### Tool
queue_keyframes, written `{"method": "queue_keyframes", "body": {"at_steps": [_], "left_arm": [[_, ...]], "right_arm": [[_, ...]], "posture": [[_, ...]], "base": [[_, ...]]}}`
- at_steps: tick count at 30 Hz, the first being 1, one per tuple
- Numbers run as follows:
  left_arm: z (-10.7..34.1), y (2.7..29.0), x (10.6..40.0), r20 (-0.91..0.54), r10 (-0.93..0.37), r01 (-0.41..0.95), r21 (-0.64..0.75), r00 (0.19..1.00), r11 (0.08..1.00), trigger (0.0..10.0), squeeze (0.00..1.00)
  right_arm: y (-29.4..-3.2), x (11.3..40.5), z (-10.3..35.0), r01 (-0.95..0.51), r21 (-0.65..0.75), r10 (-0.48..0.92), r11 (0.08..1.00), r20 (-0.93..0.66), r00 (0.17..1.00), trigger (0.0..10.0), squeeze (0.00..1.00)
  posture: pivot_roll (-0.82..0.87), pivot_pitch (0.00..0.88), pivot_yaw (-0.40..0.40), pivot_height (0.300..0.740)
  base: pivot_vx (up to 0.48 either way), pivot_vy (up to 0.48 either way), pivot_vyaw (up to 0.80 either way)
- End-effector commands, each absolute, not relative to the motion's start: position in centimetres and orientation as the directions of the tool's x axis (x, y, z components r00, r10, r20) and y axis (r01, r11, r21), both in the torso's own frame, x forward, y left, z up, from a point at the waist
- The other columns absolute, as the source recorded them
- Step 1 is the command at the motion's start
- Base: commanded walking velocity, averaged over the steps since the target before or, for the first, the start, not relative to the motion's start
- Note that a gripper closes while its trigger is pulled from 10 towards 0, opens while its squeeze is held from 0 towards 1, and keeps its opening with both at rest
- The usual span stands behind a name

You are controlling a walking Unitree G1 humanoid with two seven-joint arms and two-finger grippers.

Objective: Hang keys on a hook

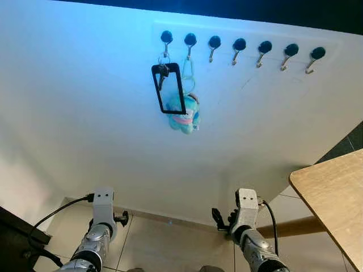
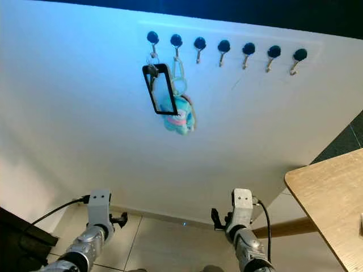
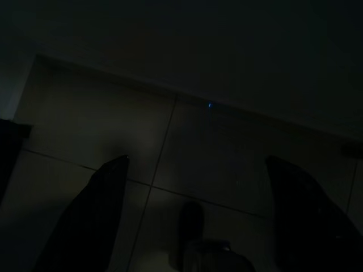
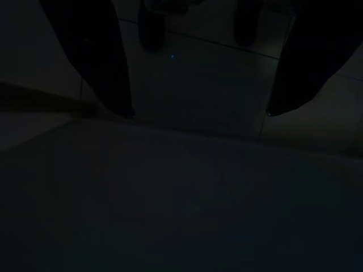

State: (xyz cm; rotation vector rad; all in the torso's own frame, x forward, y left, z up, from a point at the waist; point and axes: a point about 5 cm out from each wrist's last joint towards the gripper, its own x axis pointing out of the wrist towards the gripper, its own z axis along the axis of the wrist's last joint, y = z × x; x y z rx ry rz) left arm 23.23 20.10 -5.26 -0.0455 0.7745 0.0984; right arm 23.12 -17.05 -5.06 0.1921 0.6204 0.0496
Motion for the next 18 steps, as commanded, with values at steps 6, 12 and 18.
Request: {"method": "queue_keyframes", "body": {"at_steps": [6, 12, 18], "left_arm": [[-5.58, 20.76, 22.56, -0.717, 0.08, -0.056, 0.057, 0.692, 0.997, 10.0, 0.0], [-5.69, 20.75, 22.35, -0.716, 0.083, -0.054, 0.064, 0.693, 0.997, 10.0, 0.0], [-5.74, 20.61, 22.3, -0.717, 0.078, -0.042, 0.069, 0.693, 0.997, 10.0, 0.0]], "right_arm": [[-17.24, 22.37, -5.61, 0.017, 0.154, 0.081, 0.988, -0.605, 0.792, 10.0, 0.0], [-17.04, 22.1, -5.83, 0.019, 0.14, 0.072, 0.99, -0.616, 0.785, 10.0, 0.0], [-16.95, 22.06, -5.86, 0.005, 0.128, 0.075, 0.992, -0.619, 0.782, 10.0, 0.0]], "posture": [[0.08, 0.07, -0.019, 0.74], [0.07, 0.071, -0.013, 0.74], [0.08, 0.069, -0.013, 0.74]], "base": [[0.0, 0.0, 0.0], [0.0, 0.0, 0.0], [0.0, 0.0, 0.0]]}}
